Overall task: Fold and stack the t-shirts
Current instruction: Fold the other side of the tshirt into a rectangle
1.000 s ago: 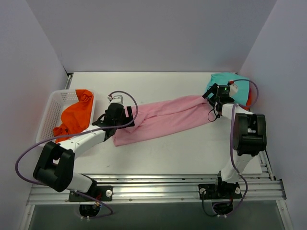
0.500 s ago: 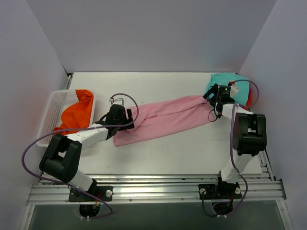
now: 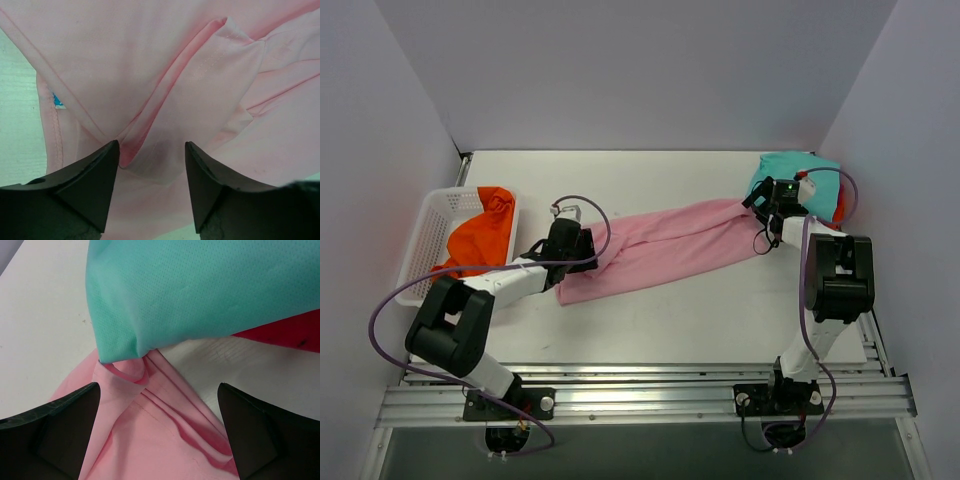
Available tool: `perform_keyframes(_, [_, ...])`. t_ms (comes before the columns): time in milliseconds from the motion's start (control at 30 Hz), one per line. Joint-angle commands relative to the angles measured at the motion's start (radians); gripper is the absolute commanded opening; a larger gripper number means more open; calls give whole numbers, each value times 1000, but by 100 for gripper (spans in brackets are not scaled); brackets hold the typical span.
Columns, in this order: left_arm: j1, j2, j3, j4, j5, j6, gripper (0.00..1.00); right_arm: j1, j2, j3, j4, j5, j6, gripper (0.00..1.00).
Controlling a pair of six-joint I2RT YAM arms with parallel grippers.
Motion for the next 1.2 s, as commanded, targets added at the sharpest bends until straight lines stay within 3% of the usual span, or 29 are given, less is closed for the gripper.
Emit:
perform_keyframes(0, [7, 18, 10, 38, 18, 3, 61, -7, 1, 9, 12, 6, -1, 100])
perform_keyframes(267, [4, 11, 2, 55, 24, 11, 20, -7, 7, 10, 15, 2, 0, 100])
perform_keyframes(400, [-3, -12, -27, 106, 64, 38, 6, -7, 12, 12, 16, 0, 0, 100])
perform_keyframes(600, [-88, -37, -21, 124, 60, 108, 3, -9, 15, 12, 17, -6, 4, 100])
perform_keyframes(900, [-246, 20, 73, -41, -35, 181, 2, -10, 18, 13, 20, -15, 4, 100])
perform_keyframes(1167, [-392, 110, 218, -248, -270, 226, 12, -16, 24, 13, 20, -26, 4, 100])
